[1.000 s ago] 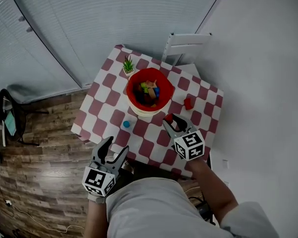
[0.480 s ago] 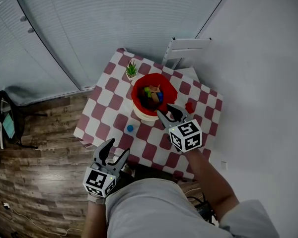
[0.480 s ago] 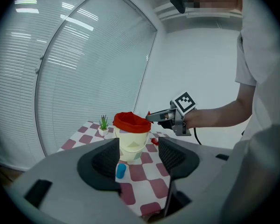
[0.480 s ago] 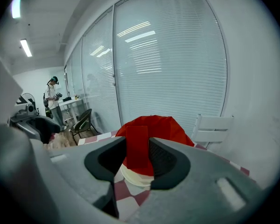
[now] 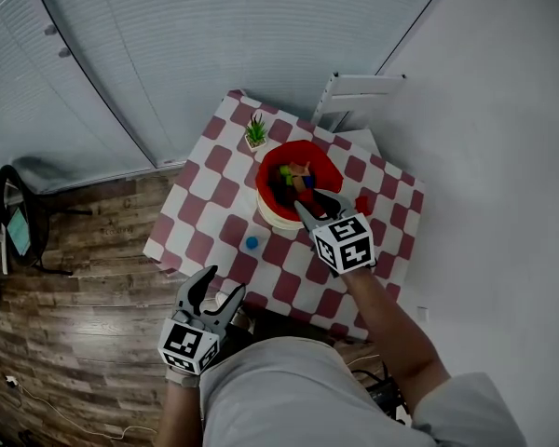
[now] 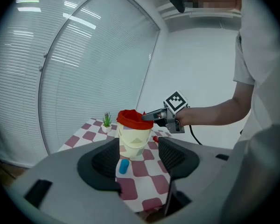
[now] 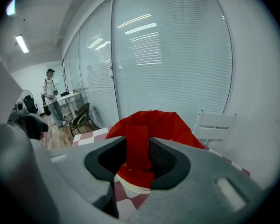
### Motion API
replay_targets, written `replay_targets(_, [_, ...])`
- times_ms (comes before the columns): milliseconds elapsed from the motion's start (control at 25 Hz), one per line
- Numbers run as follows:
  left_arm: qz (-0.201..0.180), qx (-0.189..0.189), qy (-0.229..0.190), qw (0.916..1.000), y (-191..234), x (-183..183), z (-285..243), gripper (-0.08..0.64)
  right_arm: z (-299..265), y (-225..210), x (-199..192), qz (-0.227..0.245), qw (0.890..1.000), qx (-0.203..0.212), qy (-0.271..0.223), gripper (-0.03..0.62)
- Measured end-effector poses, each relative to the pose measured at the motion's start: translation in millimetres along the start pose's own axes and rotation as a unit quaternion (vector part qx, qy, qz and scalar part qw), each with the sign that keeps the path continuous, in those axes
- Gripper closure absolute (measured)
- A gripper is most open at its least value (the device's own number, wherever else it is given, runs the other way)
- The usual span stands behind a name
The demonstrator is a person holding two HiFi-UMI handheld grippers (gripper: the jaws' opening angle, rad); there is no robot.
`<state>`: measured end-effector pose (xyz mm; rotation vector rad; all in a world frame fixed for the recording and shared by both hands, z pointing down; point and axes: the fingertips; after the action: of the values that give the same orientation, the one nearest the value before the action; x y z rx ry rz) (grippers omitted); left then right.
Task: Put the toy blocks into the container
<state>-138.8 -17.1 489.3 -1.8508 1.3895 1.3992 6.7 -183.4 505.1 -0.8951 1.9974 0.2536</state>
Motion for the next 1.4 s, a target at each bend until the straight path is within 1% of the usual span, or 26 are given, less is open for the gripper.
replay_targets(160, [0.005,0.003,0.003,1.0,2,-2,1,0.319,-3,-1,-4,0.001,1.0,-0.001,0.009,0.439])
replay_targets(320, [0.004,0.001,0.004,1.0,2,-3,1,0.319,-3,-1,-4,-0.002,1.0,0.001,0.006,0.437])
replay_targets(480, [0.004,-0.005,0.003,1.0,5,-2,-1,0.319,2,0,-1,-0.01,1.0,-0.003,-0.009,0.43])
replay_targets(600, [-0.001,-0.016,0.004,0.9999,6,-1,-4,0.319,12,-1,0,-0.018,0.999,-0.014,-0.025,0.43])
replay_targets(760, [-0.011,-0.039,0.007,0.9991,8,1,-11,0.319,30,-7,1,-0.032,0.998,-0.042,-0.046,0.43])
replay_targets(1000, [-0.036,-0.09,0.015,0.9952,5,5,-27,0.319,63,-22,-11,-0.06,0.991,-0.102,-0.065,0.43])
replay_targets(1200, [-0.053,-0.126,0.024,0.9903,1,8,-39,0.319,88,-33,-35,-0.082,0.984,-0.149,-0.059,0.43])
replay_targets(1400, [-0.061,-0.138,0.04,0.9878,-6,5,-49,0.319,103,-44,-72,-0.104,0.979,-0.17,-0.037,0.43])
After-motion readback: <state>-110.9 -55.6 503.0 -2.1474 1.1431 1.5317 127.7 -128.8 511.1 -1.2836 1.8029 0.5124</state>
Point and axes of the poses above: the fingertips, and each gripper's own axes: z backward along the fingers, y to its left, x out of its top, and after that the axes turned 12 degrees about x, right-handed
